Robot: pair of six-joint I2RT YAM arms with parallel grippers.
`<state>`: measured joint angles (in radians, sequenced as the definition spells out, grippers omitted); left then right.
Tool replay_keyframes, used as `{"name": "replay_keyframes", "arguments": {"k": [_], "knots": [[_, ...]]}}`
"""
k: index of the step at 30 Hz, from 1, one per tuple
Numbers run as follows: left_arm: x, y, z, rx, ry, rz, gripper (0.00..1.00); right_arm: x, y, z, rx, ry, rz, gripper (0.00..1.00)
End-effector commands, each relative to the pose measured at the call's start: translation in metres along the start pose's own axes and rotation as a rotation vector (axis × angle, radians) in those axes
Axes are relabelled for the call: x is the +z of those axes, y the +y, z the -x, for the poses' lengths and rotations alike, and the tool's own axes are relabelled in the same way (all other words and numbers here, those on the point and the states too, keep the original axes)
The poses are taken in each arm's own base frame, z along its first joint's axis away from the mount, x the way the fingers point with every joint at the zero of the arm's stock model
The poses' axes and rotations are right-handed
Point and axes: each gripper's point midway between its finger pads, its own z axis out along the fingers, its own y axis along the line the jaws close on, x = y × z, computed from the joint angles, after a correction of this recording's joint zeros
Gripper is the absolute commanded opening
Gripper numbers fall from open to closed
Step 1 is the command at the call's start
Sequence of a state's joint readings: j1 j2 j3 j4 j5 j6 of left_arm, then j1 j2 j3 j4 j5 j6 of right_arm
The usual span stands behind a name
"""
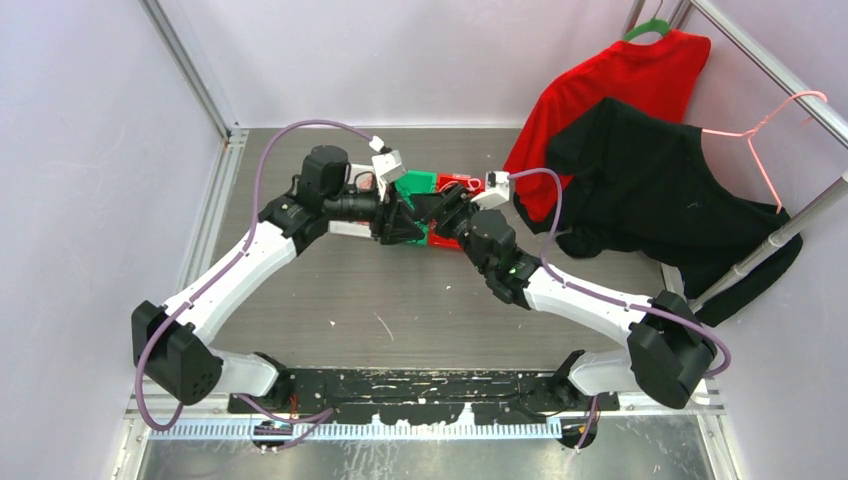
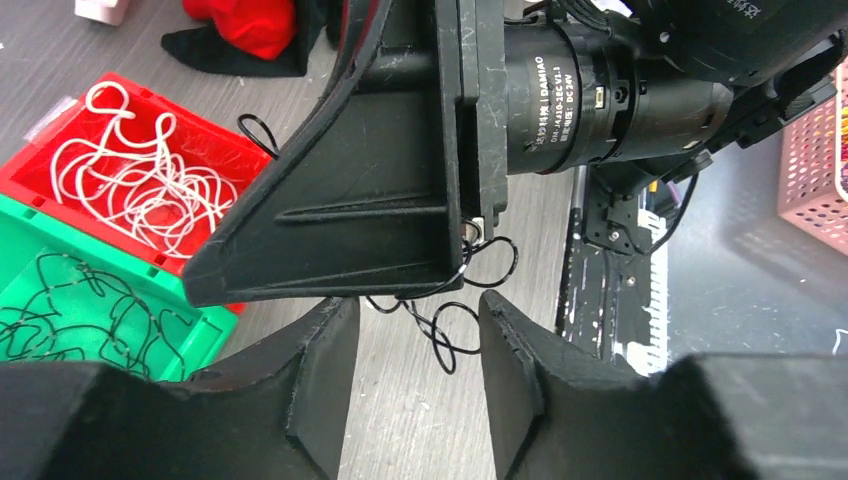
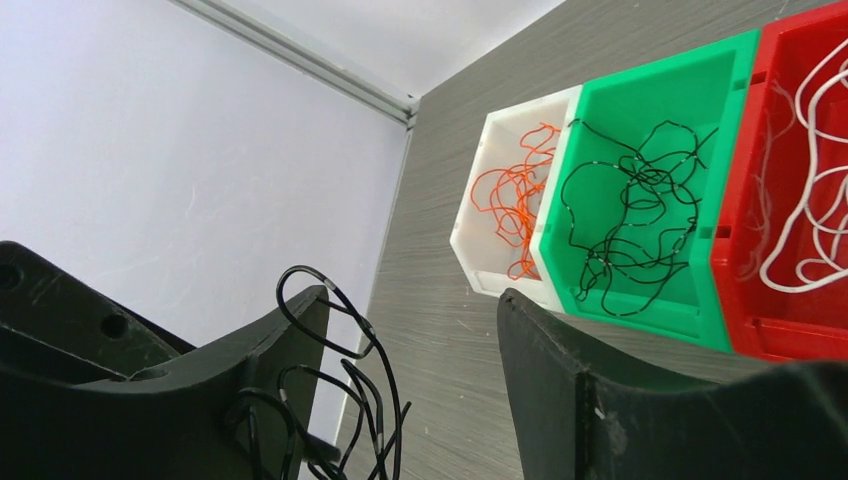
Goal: Untangle the cables
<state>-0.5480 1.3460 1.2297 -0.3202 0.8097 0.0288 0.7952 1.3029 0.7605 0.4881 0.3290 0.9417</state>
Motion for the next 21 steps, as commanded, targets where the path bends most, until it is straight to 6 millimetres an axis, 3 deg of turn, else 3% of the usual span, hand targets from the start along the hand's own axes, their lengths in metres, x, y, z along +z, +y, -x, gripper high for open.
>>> {"name": "replay_keyframes", "arguments": {"k": [1,6,9,11,14,16,18,21], "knots": [[-0.001,-0.013,0.015,0.011,-0.061,-0.058,0.45,-0.001,0.034,0.018,0.075,-0.055,0.099,0.67],[-0.001,-0.012,0.012,0.0,-0.055,-0.042,0.34,-0.003,0.041,0.015,0.081,-0.03,0.13,0.67],[-0.002,-0.015,0.009,-0.03,-0.045,-0.049,0.33,-0.004,0.04,0.016,0.086,-0.038,0.13,0.66],[-0.003,-0.016,0.007,-0.054,-0.044,-0.049,0.37,-0.004,0.041,0.016,0.089,-0.039,0.134,0.66],[-0.003,-0.02,0.008,-0.083,-0.054,-0.056,0.54,-0.003,0.042,0.015,0.093,-0.037,0.14,0.65],[-0.003,-0.024,0.008,-0.088,-0.057,-0.073,0.55,-0.003,0.041,0.014,0.095,-0.037,0.14,0.65],[-0.002,-0.026,0.008,-0.086,-0.058,-0.078,0.5,-0.003,0.042,0.014,0.1,-0.037,0.143,0.64],[0.0,-0.019,0.007,-0.08,-0.064,-0.046,0.35,-0.003,0.043,0.013,0.106,-0.035,0.15,0.64]]}}
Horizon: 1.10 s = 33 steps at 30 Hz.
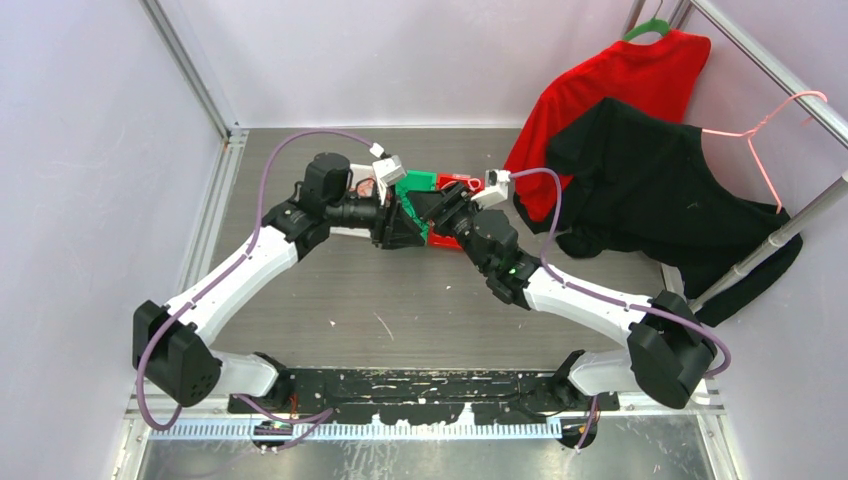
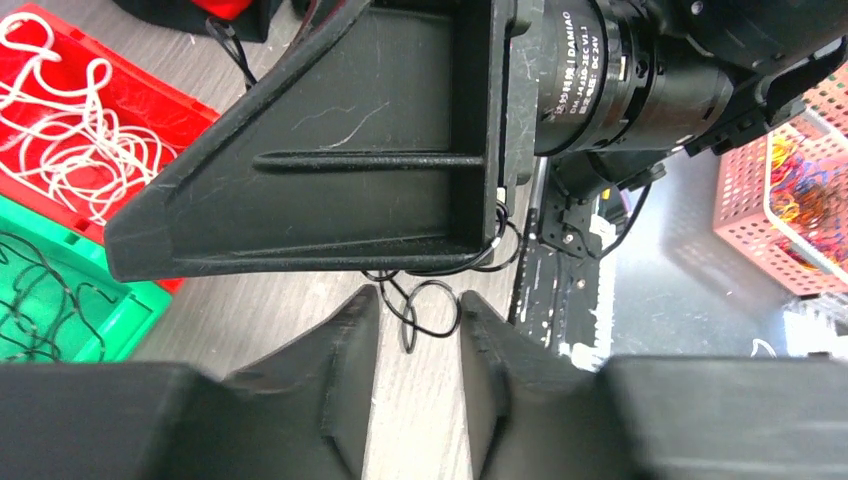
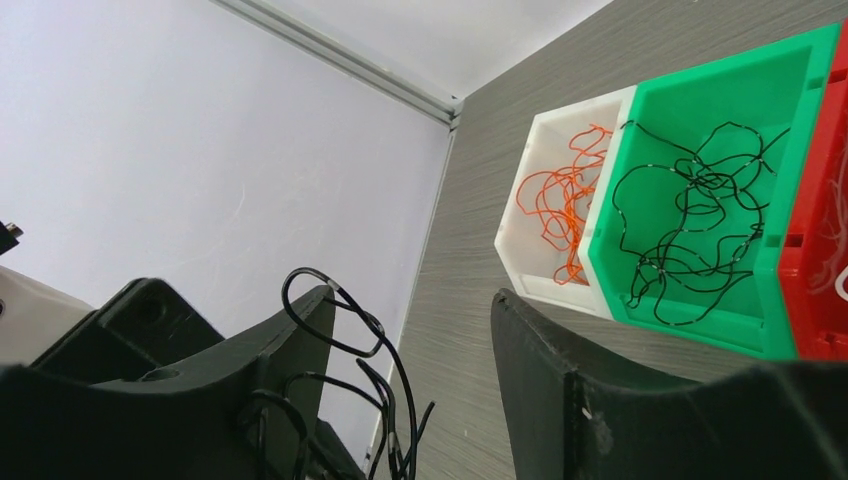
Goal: Untangle the cables
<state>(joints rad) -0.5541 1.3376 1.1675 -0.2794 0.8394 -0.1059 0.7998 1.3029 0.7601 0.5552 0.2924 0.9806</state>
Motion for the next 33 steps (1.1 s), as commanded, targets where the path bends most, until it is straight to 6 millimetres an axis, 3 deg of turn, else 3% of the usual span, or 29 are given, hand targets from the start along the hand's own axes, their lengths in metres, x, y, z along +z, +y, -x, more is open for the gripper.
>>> {"name": "replay_keyframes", "arguments": {"k": [1,5,11,19,23,27,33], "knots": [[-0.004,-0.008,0.021,0.064,-0.074,0.001,0.28,0.0,0.024,0.01,0.046,-0.035,0.078,0.64],[-0.008,-0.003,0.018,0.083,-0.062,0.041,0.01,-0.005,0.02,0.014,0.033,-0.051,0.067,0.64],[-0.038,0.005,-0.005,0.207,0.068,0.158,0.0,-0.014,-0.004,0.045,-0.018,-0.138,-0.009,0.69],[-0.069,0.027,-0.036,0.321,0.232,0.29,0.0,-0.033,-0.035,0.061,-0.063,-0.154,-0.073,0.74],[-0.069,0.033,-0.035,0.355,0.248,0.299,0.0,-0.044,-0.045,0.068,-0.112,-0.165,-0.116,0.74],[-0.062,0.048,-0.019,0.391,0.244,0.327,0.0,-0.055,-0.058,0.073,-0.175,-0.161,-0.176,0.76],[-0.042,0.094,-0.004,0.439,0.32,0.374,0.0,-0.065,-0.076,0.076,-0.194,-0.171,-0.225,0.77]]}}
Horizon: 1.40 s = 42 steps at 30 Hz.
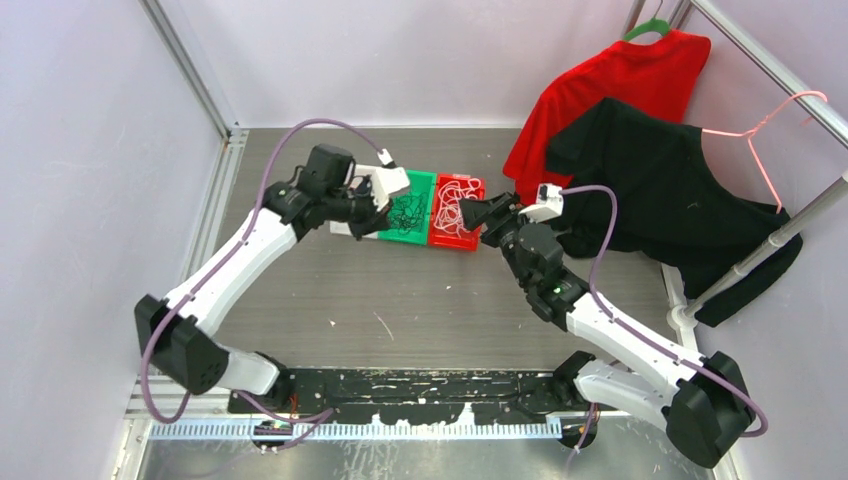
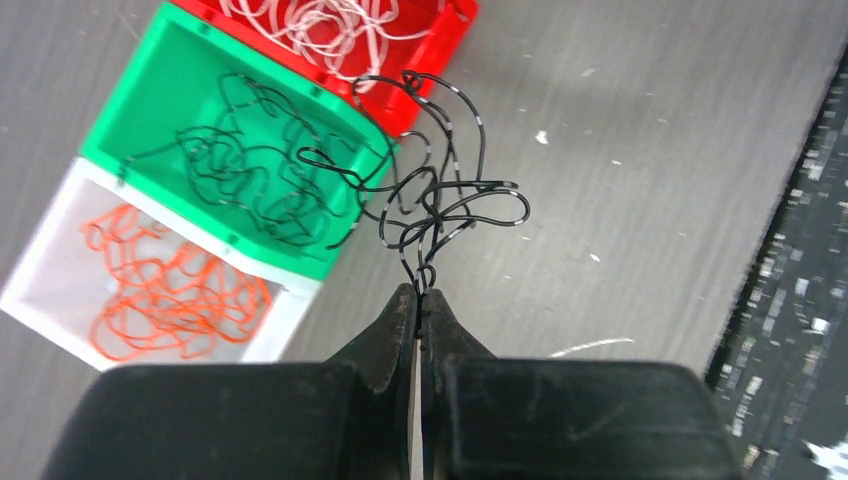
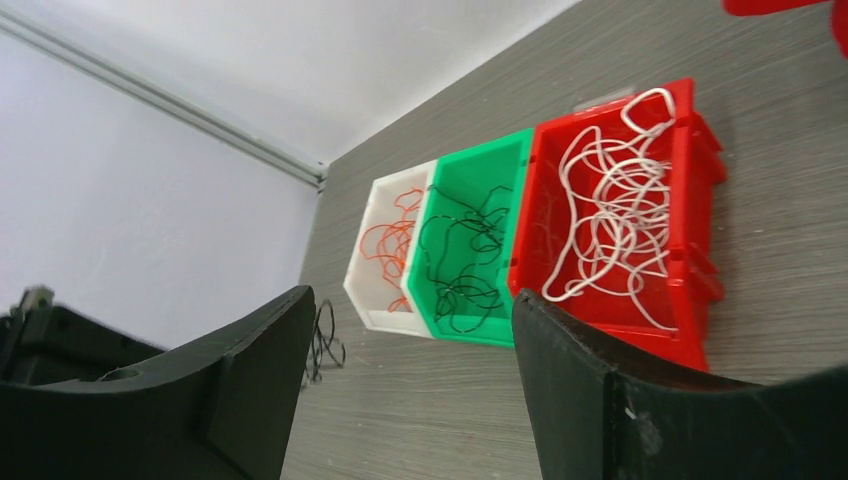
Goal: Untangle the cables
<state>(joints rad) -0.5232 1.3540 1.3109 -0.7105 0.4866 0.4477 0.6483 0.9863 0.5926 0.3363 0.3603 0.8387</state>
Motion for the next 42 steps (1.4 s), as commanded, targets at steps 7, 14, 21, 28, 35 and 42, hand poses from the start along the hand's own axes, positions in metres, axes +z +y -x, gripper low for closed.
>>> {"name": "replay_keyframes", "arguments": {"k": [7,14,21,28,35,42], "knots": [[0.052,0.093,0.018,0.17,0.101,0.161,0.0,-0.012,-0.028,0.009,-0.059,-0.043,-0.083,0.77],[0.082,0.137,0.007,0.152,0.171,0.228,0.34,-0.019,-0.037,0.013,-0.102,-0.041,-0.114,0.78],[0.062,0.15,0.013,0.099,0.185,0.213,0.76,-0.021,-0.043,0.014,-0.14,-0.024,-0.137,0.79],[-0.007,0.145,0.046,-0.14,0.024,0.212,0.99,-0.016,-0.056,0.003,-0.223,0.03,-0.188,0.86],[-0.093,0.165,0.004,-0.5,-0.136,0.339,0.99,-0.02,-0.104,0.003,-0.334,0.012,-0.385,1.0],[-0.088,0.174,-0.121,-0.639,-0.237,0.561,0.99,-0.048,-0.158,0.044,-0.492,-0.196,-0.664,1.0]]}}
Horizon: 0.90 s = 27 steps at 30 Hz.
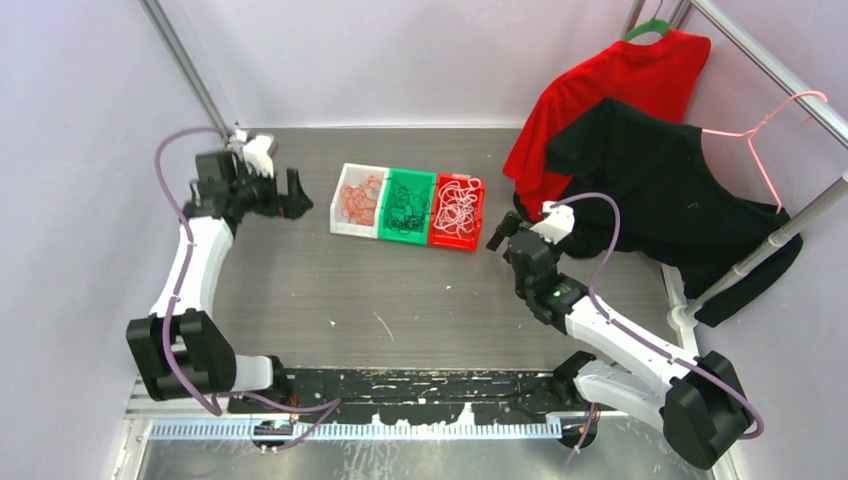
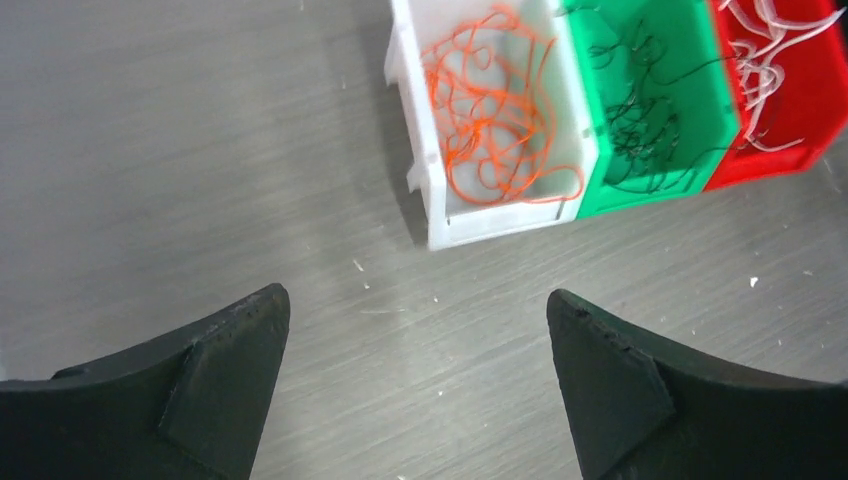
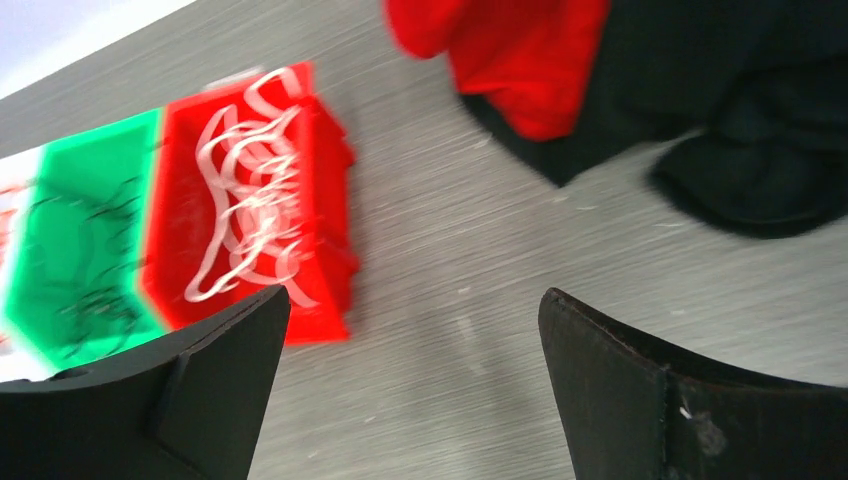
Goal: Untangle the cables
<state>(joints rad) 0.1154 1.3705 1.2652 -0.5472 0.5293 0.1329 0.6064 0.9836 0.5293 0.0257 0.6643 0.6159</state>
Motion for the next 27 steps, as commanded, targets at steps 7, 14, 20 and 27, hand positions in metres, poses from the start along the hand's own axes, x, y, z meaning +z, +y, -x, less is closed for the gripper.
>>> {"name": "replay_keyframes", "arguments": {"k": [7,14,20,27], "knots": [[0.065,0.031,-0.101,-0.117,-0.127,0.08,1.0,-0.011,-0.109,0.055,-0.109,-0.335,-0.454,1.0],[0.07,0.052,-0.122,-0.065,-0.258,0.202,1.0,0.018,-0.145,0.057,-0.13,-0.349,-0.531,1.0],[0.062,0.048,-0.125,-0.016,-0.438,0.231,1.0,0.052,-0.159,0.042,-0.16,-0.347,-0.529,1.0],[0.057,0.041,-0.134,0.027,-0.492,0.254,0.99,0.078,-0.143,0.016,-0.272,-0.311,-0.35,1.0]]}}
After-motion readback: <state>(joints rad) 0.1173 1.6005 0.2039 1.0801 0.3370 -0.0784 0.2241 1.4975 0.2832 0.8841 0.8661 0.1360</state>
